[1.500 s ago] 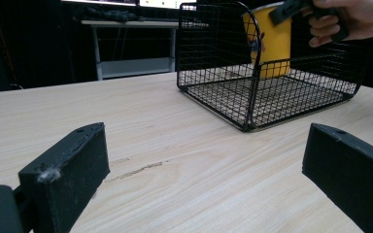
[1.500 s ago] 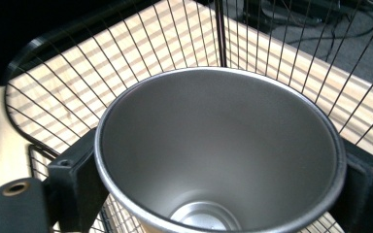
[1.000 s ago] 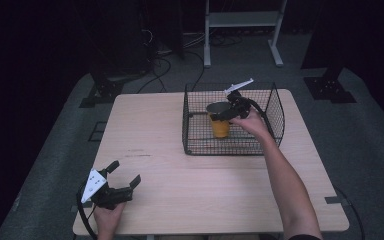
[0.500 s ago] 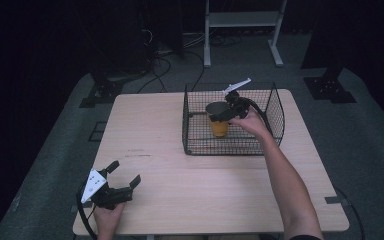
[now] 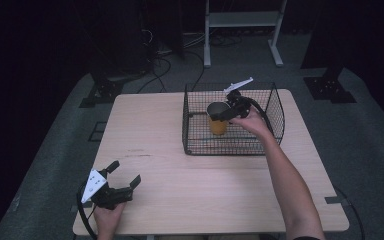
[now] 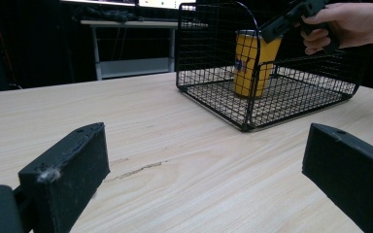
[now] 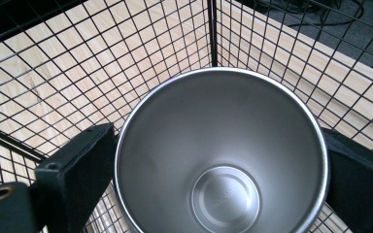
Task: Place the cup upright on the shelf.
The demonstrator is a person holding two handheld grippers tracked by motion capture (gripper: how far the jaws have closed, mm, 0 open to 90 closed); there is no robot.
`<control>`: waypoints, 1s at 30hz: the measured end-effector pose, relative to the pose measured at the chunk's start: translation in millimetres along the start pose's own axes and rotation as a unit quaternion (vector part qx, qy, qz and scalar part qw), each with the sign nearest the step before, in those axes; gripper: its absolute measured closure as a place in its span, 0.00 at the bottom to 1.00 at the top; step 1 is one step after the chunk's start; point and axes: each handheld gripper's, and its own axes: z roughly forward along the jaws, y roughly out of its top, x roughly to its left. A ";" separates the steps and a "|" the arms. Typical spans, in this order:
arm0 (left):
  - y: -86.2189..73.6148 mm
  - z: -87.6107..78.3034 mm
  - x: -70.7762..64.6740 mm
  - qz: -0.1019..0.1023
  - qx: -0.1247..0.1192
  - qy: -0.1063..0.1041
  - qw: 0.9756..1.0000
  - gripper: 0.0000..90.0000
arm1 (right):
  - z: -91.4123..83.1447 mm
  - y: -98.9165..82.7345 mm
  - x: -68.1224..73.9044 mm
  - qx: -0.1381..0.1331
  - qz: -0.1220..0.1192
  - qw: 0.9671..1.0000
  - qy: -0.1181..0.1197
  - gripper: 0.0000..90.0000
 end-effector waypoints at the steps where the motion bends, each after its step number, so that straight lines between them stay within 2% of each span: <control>1: 0.0 0.0 0.0 0.000 0.000 0.000 1.000 0.03 | -1.1 -0.2 0.0 0.000 -0.001 1.000 -0.004 0.06; 6: 0.0 0.1 0.0 0.000 0.001 0.000 1.000 0.03 | -7.8 1.2 -1.0 -0.016 0.003 1.000 -0.005 0.03; 18: -0.1 0.5 0.1 0.001 0.004 0.002 1.000 0.03 | -29.1 4.5 -3.6 -0.046 0.011 0.999 -0.009 0.03; 23: 0.1 1.2 0.0 0.002 0.005 0.005 1.000 0.03 | -43.5 5.8 -4.9 -0.063 0.016 0.998 -0.003 0.03; 27: 0.1 1.3 0.0 0.002 0.005 0.005 1.000 0.03 | -54.4 3.8 -3.6 -0.069 0.019 0.997 0.006 0.03; 30: 0.0 1.3 -0.1 0.002 0.006 0.004 1.000 0.03 | -59.7 2.2 -0.7 -0.063 0.021 0.998 0.014 0.03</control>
